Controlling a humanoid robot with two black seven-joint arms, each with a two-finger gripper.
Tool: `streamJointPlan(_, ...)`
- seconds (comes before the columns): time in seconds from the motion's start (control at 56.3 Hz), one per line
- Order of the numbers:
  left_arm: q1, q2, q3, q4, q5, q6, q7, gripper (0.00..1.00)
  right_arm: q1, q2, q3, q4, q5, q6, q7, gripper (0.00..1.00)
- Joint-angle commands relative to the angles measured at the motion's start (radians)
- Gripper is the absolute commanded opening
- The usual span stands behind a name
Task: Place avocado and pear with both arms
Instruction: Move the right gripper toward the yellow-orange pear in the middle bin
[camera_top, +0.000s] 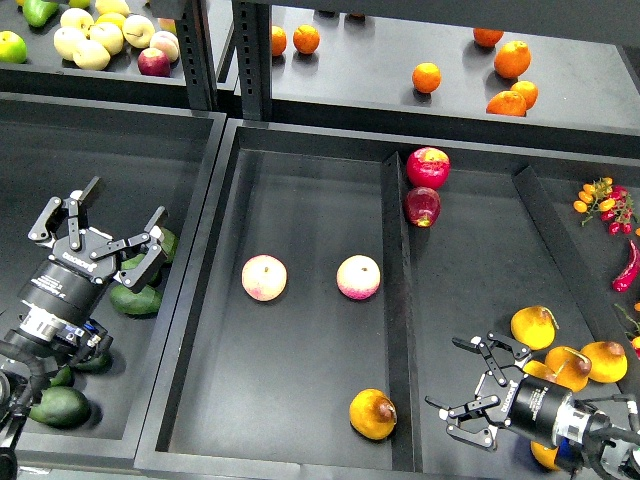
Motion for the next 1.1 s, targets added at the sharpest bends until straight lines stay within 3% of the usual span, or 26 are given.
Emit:
streamJointPlan(0.0, 0.035, -0.044, -0.014, -0.013, 0.003, 0.000, 0.000, 0.99, 0.007, -0.004, -0.025, -0.008, -0.002, -0.003, -0.001, 1.00)
streamJointPlan(0.728, 0.108, -0.044, 0.003, -0.095, 0.032, 0.000, 0.000, 0.99, 0.052, 0.035, -0.171, -0.045, -0.017, -0.015, -0.001, 1.00)
streamJointPlan(1.083, 0.108, -0.044, 0.006, -0.095, 0.032, 0.000, 0.000, 0.99, 0.216, 0.078, -0.311, -0.171, -0.018, -0.017, -0.001, 1.00)
